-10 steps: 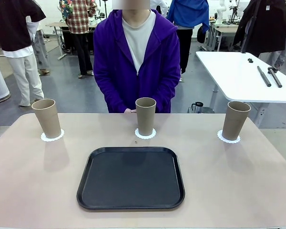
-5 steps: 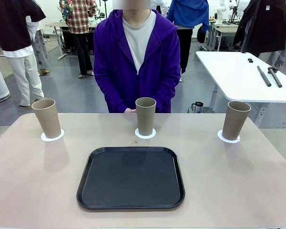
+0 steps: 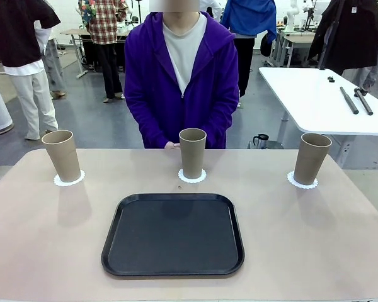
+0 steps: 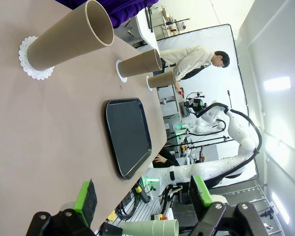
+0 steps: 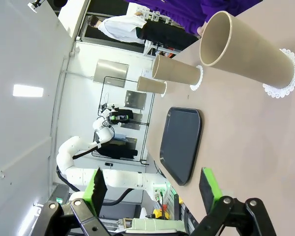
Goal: Place coasters on the table and set cups on them.
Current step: Take one Reusable plastic cup from the Flat Tray and place it on a coaster set by the human.
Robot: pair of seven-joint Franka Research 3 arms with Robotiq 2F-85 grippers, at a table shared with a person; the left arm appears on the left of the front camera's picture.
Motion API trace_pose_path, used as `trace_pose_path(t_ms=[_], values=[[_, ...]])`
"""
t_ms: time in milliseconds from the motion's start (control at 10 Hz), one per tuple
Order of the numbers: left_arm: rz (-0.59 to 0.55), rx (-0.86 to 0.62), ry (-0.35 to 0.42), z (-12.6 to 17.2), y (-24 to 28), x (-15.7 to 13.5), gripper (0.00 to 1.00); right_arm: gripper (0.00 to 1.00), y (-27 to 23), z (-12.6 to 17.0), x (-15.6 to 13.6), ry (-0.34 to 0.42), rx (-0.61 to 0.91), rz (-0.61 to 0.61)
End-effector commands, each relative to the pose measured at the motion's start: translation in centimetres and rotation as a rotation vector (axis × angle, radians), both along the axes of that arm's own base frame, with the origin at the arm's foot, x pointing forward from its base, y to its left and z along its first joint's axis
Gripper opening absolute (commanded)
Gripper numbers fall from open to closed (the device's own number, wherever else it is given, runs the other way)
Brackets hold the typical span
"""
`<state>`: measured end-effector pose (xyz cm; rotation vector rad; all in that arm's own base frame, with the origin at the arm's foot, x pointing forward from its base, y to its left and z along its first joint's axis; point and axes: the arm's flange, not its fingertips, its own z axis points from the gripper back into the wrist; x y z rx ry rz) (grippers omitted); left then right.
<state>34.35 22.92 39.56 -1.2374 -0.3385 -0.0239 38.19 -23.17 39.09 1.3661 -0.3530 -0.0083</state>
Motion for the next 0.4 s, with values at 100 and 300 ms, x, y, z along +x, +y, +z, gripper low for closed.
trace_pose_path(t_ms=[100,300], values=[[0.007,-0.005,-0.01,0.18,0.07,-0.11,1.0,1.0,0.0,0.05,0.08,-0.004,0.005,-0.006],[0.007,-0.005,-0.01,0.18,0.07,-0.11,1.0,1.0,0.0,0.05,0.08,-0.004,0.005,-0.006]])
